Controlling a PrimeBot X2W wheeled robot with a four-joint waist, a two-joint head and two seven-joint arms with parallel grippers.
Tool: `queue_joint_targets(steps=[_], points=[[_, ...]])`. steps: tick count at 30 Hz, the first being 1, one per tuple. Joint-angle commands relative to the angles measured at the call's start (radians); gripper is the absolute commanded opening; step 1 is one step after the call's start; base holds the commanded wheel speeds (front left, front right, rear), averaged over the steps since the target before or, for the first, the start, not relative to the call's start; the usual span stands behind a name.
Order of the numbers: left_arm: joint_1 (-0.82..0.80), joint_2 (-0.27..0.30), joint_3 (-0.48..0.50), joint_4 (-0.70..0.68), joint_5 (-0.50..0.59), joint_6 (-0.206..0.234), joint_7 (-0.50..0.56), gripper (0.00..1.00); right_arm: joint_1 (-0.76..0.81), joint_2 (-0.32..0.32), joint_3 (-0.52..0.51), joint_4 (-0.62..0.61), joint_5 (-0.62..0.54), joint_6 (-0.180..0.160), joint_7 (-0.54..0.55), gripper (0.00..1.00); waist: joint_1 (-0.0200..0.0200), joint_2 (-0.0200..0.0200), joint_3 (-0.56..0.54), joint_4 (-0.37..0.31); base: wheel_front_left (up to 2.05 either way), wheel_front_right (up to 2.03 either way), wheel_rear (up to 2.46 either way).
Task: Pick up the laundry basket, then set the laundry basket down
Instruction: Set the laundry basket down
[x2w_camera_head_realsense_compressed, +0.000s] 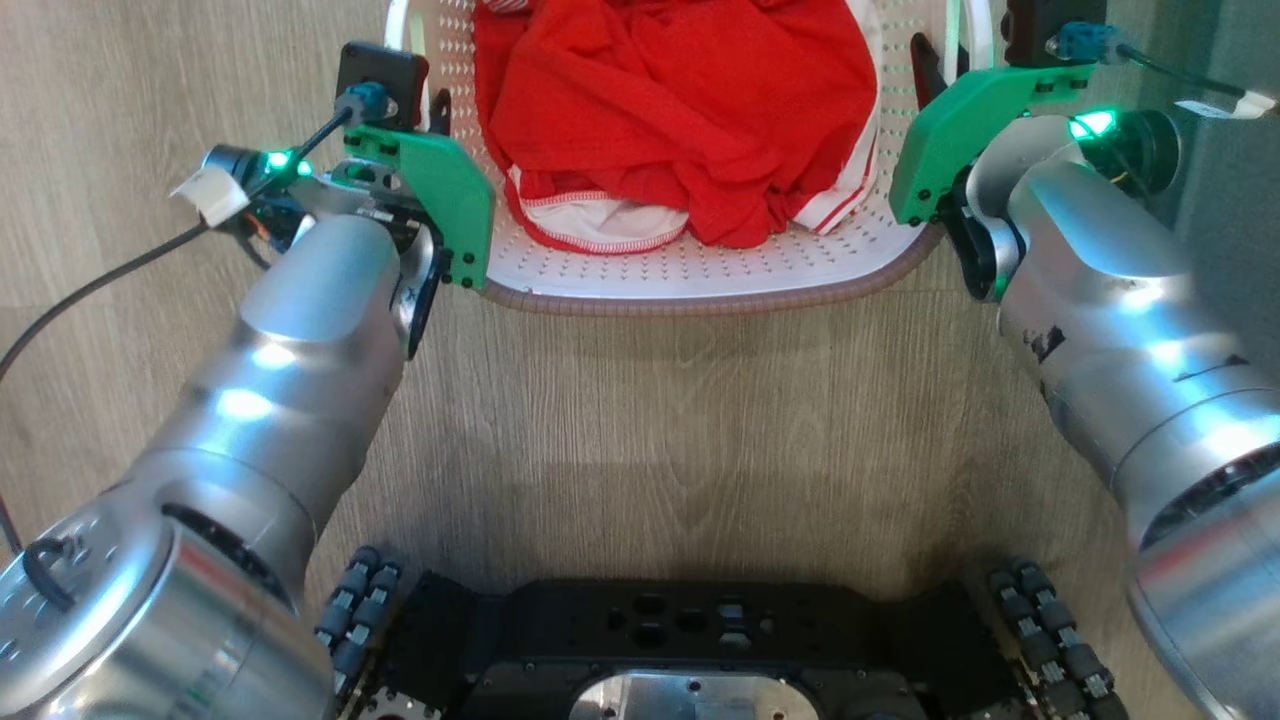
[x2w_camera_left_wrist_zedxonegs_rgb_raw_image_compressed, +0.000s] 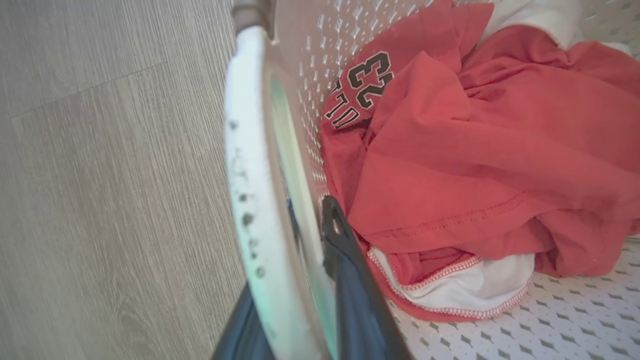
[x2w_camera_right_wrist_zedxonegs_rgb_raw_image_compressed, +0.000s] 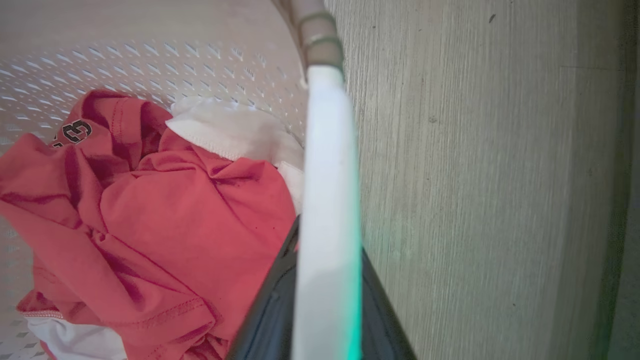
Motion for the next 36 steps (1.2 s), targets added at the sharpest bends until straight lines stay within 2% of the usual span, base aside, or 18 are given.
queue_joint_targets(steps=[1, 8, 11, 13, 14, 15, 17, 18, 19, 20, 21, 22, 23, 24, 36], points=[[-0.001, 0.036, -0.002, 0.01, 0.017, 0.008, -0.01, 0.0, 0.015, 0.011, -0.001, -0.005, -0.031, 0.0, -0.013, 0.0, 0.0, -0.0001, 0.007, 0.0, 0.0, 0.0, 0.0], [-0.008, 0.036, -0.006, 0.01, 0.014, 0.01, -0.012, 0.0, 0.019, 0.014, -0.084, -0.005, -0.113, 0.0, -0.013, 0.0, 0.0, -0.0001, 0.018, 0.0, 0.0, 0.0, 0.0], [-0.008, 0.035, -0.006, 0.01, 0.01, 0.012, -0.011, 0.0, 0.023, 0.014, -0.104, -0.005, -0.132, 0.0, -0.013, 0.24, 0.0, -0.0001, 0.016, 0.006, 0.0, 0.0, 0.0], [-0.005, 0.034, -0.004, 0.01, 0.004, 0.016, -0.007, 0.0, 0.028, 0.014, -0.111, -0.007, -0.141, 0.0, -0.013, 0.34, 0.0, -0.0001, 0.013, 0.008, 0.0, 0.0, 0.0], [-0.004, 0.033, -0.002, 0.01, 0.001, 0.017, -0.006, 0.06, 0.03, 0.014, -0.114, -0.009, -0.145, 0.0, -0.013, 0.37, 0.0, -0.0001, 0.012, 0.008, 0.0, 0.0, 0.0], [-0.003, 0.033, -0.001, 0.01, -0.002, 0.019, -0.005, 0.18, 0.032, 0.014, -0.117, -0.011, -0.148, 0.0, -0.013, 0.4, 0.0, -0.0001, 0.011, 0.008, 0.0, 0.0, 0.0], [-0.001, 0.032, 0.004, 0.01, -0.011, 0.021, -0.001, 0.31, 0.034, 0.014, -0.122, -0.014, -0.154, 0.0, -0.013, 0.48, 0.0, -0.0001, 0.01, 0.009, 0.0, 0.0, 0.0], [0.0, 0.032, 0.006, 0.01, -0.015, 0.023, -0.001, 0.39, 0.035, 0.014, -0.124, -0.015, -0.156, 0.0, -0.013, 0.67, 0.0, -0.0001, 0.01, 0.009, 0.0, 0.0, 0.0], [0.002, 0.031, 0.01, 0.01, -0.02, 0.024, 0.0, 0.42, 0.036, 0.014, -0.127, -0.017, -0.159, 0.0, -0.013, 0.82, 0.0, -0.0001, 0.01, 0.008, 0.0, 0.0, 0.0], [0.004, 0.031, 0.013, 0.01, -0.025, 0.026, 0.0, 0.47, 0.037, 0.014, -0.129, -0.018, -0.161, 0.0, -0.013, 0.93, 0.0, -0.0001, 0.009, 0.008, 0.0, 0.0, 0.0], [0.005, 0.031, 0.013, 0.01, -0.027, 0.028, 0.0, 0.79, 0.037, 0.014, -0.131, -0.019, -0.163, 0.0, -0.013, 1.0, 0.0, -0.0001, 0.008, 0.008, 0.0, 0.0, 0.0], [0.005, 0.031, 0.013, 0.01, -0.027, 0.028, 0.0, 0.79, 0.037, 0.014, -0.131, -0.019, -0.163, 0.0, -0.013, 1.0, 0.0, -0.0001, 0.008, 0.008, 0.0, 0.0, 0.0], [0.007, 0.031, 0.013, 0.01, -0.029, 0.029, 0.0, 0.98, 0.037, 0.014, -0.133, -0.021, -0.165, 0.0, -0.013, 1.0, 0.0, -0.0001, 0.007, 0.008, 0.0, 0.0, 0.0], [0.008, 0.03, 0.014, 0.01, -0.03, 0.031, -0.001, 1.0, 0.037, 0.014, -0.136, -0.022, -0.168, 0.0, -0.013, 1.0, 0.0, -0.0001, 0.006, 0.007, 0.0, 0.0, 0.0], [0.037, 0.039, 0.059, 0.007, -0.07, 0.038, -0.04, 1.0, 0.042, 0.014, -0.192, -0.109, -0.229, 0.0, -0.013, 1.0, 0.0, -0.0001, -0.052, -0.006, 0.0, 0.0, 0.0]])
